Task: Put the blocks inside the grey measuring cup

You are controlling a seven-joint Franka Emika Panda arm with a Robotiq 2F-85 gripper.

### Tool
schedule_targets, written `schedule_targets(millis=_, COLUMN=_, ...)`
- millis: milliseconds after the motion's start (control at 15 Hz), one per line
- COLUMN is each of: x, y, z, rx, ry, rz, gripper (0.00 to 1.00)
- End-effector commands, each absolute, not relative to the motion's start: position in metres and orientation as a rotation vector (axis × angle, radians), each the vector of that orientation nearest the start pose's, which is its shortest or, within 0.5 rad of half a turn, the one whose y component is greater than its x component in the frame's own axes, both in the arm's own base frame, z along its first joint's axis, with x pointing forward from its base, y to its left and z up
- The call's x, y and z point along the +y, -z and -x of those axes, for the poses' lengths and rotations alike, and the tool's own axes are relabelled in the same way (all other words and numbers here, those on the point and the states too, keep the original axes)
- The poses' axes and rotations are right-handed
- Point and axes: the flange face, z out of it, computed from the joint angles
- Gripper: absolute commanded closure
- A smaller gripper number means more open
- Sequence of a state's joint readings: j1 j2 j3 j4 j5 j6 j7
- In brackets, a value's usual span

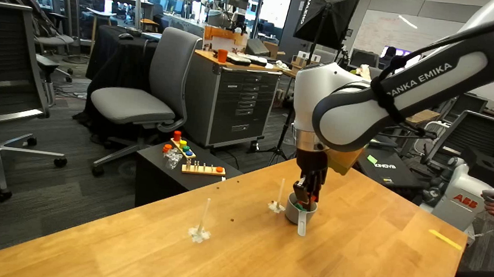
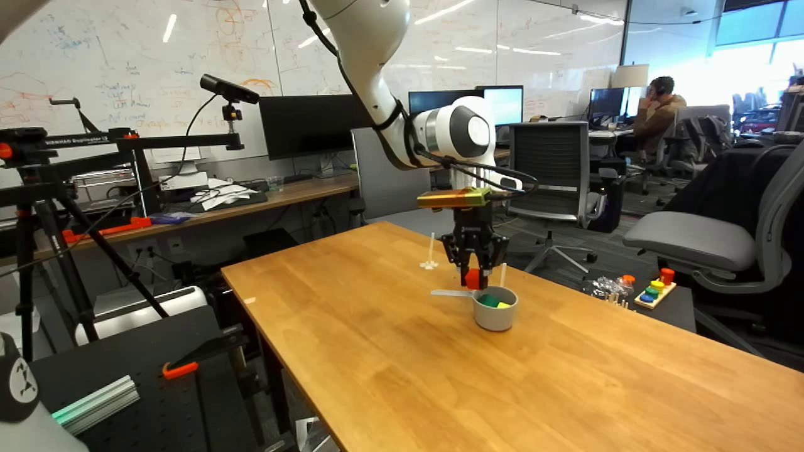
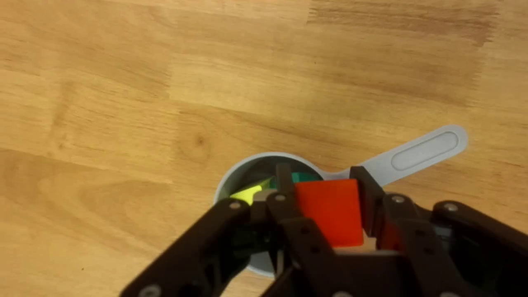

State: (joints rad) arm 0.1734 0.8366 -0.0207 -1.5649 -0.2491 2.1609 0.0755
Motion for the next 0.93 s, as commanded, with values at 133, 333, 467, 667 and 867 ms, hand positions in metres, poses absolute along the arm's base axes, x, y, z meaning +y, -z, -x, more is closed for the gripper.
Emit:
schedule_targets(millis=133, x=0.088, y=-0.13, z=-0.683, rx=-0.357, ry=-0.387, rz=3.326, gripper=0.36)
schedule_targets(millis=333, x=0.086, y=-0.128, z=-0.688, rx=-0.344, ry=-0.39, rz=3.323, gripper=0.21)
schedule_targets(millis=467, x=0.086, y=-0.126, z=-0.689, rx=-0.337, ry=-0.394, rz=3.32, gripper=0.05)
schedule_targets(millis=667, x=0.09, y=-0.126, z=-0.688, rx=-0.341, ry=-0.401, rz=3.311, gripper=0.0)
schedule_targets(millis=867, x=0.115, y=-0.136, z=-0.681, rx=-0.418, ry=-0.383, rz=3.292, gripper=0.0)
